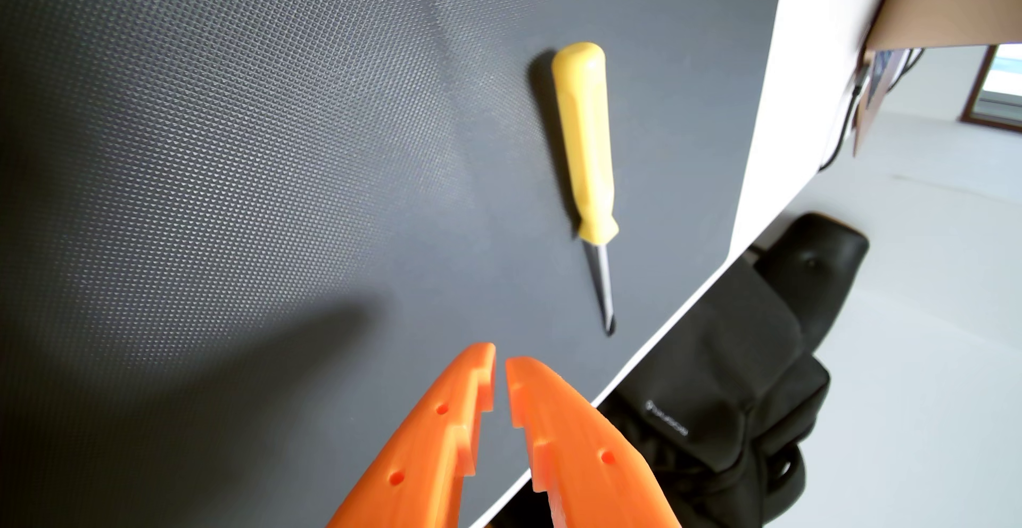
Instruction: Grab the yellow screwdriver
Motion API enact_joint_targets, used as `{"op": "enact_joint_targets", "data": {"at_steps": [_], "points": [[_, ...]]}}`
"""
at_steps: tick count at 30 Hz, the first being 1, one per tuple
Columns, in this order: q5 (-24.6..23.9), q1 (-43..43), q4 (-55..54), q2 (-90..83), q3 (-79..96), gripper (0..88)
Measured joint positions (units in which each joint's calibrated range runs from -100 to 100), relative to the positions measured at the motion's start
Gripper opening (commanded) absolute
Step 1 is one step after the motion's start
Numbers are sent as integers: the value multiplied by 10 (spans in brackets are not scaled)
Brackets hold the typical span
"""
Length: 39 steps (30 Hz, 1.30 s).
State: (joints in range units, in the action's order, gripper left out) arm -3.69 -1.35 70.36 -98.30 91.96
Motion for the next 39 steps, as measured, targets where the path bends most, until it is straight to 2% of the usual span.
{"op": "enact_joint_targets", "data": {"at_steps": [6,39], "points": [[-2,-6,34,-7,0,12],[-2,-10,36,-7,0,12]]}}
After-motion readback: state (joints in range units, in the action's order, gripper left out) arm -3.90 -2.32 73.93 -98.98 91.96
